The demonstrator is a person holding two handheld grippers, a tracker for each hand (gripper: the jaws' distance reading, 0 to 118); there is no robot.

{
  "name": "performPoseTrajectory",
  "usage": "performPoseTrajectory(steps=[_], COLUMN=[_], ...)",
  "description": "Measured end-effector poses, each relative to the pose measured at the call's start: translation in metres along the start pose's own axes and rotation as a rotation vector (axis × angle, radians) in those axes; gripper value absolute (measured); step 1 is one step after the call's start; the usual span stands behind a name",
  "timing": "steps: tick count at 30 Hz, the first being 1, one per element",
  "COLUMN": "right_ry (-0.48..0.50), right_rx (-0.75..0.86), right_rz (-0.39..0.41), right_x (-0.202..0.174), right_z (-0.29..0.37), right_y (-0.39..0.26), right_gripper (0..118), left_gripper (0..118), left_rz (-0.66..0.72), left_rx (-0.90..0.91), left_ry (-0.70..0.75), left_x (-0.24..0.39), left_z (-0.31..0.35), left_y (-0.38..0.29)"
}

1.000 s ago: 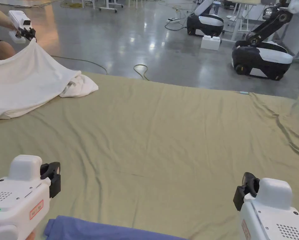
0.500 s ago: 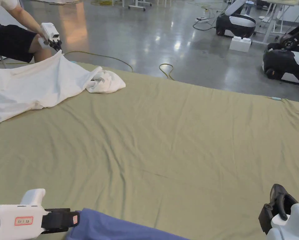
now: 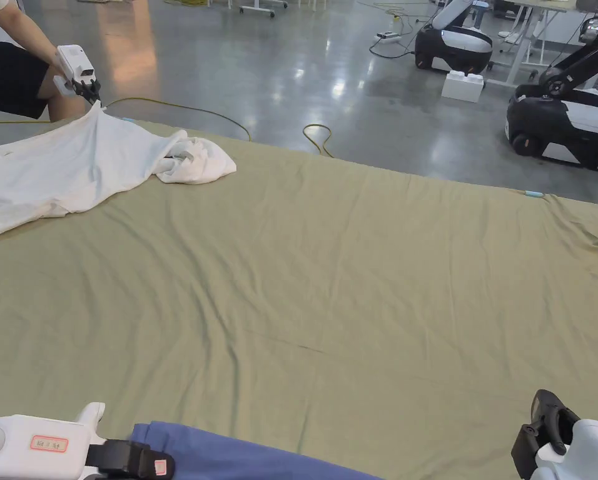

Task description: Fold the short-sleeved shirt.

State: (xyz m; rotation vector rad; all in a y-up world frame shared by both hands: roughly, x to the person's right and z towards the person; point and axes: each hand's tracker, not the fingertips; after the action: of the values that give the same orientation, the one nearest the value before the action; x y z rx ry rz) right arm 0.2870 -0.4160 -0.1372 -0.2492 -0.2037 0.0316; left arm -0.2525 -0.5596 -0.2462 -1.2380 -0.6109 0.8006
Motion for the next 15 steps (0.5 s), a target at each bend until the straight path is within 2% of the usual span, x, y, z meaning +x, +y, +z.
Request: performPoseTrajectory(steps=[1,3,9,15], right_ry=[0.002,0.004,0.006,0.008], right_rx=[-0.002,-0.006,-0.004,0.014], right_rz=[-0.002,-0.001,0.007,0.02], right_x=[0.0,0.0,0.001,0.003], right_z=[0.0,0.0,0.0,0.0], right_y=[0.0,0.0,0.001,0.005], right_gripper=[0,0,0,0], left_gripper=[13,11,10,9], left_rz=[0.001,0.008,-0.024,-0.115], left_rx=[-0.008,0.021,0.089,0.129], left_ry=[0.054,-0.008,0.021,0.074], left_x=[0.0,0.0,-0.013,0.044], left_z=[-0.004,-0.002,0.01,0.053], left_y=[-0.003,-0.009,0.001,0.008])
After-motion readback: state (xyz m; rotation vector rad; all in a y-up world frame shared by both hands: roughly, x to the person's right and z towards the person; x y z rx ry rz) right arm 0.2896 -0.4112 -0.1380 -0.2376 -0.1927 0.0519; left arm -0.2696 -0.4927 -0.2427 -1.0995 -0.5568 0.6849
